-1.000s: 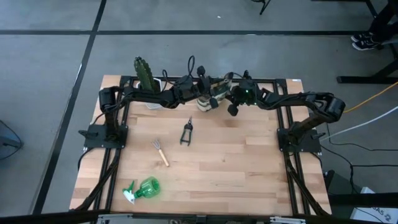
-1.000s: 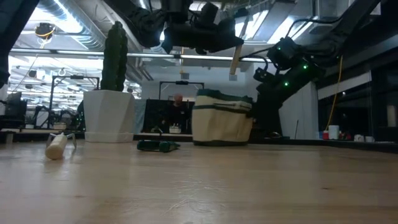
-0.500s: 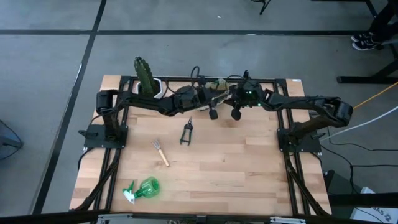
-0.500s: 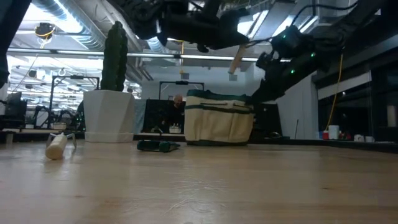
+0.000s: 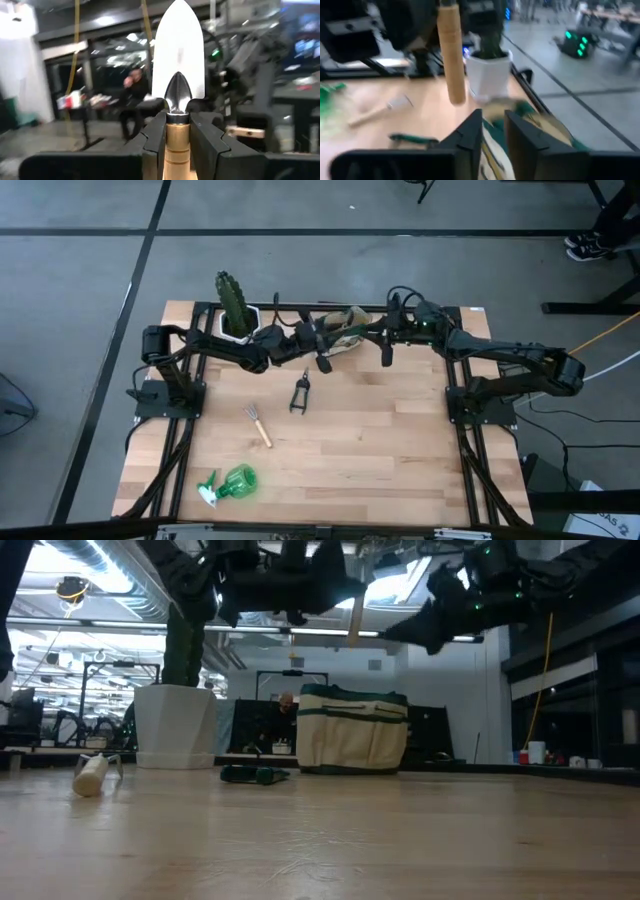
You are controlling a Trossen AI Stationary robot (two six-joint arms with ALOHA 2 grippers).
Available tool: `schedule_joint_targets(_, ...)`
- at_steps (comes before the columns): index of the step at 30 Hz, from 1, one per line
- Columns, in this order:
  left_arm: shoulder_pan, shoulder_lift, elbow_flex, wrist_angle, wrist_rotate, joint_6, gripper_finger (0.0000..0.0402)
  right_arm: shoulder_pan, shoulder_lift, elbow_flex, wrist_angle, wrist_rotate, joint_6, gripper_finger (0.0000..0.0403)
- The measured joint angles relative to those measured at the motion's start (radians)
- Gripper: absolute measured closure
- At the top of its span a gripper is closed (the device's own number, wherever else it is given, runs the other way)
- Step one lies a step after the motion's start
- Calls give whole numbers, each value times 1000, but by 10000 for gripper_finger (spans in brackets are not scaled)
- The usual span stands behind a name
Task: Pick & Place Garden tools in Gardening bag
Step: Put the trowel into the gardening bag
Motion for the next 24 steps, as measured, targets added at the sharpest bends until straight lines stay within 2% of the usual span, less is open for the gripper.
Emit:
schedule_joint_targets(3,10,0,0,55,45,-6,342,20,0,0,48,-4,16,277)
schedule_joint_targets(7,24,6,0,51,85,-41,342,56,0,0,120,-4,17,245)
schedule_joint_targets(10,31,26,0,51,111,-58,342,80,0,5,161,-5,22,235)
schedule_joint_targets(14,31,46,0,48,110,-57,342,109,0,48,134,-7,24,235)
schedule_joint_targets(17,29,53,0,23,61,-19,342,121,1,81,92,-7,36,238)
schedule_joint_targets(21,9,53,0,12,-118,72,342,122,1,116,58,-7,76,242)
schedule_joint_targets(24,-6,53,0,13,-191,155,342,123,1,126,66,25,89,243)
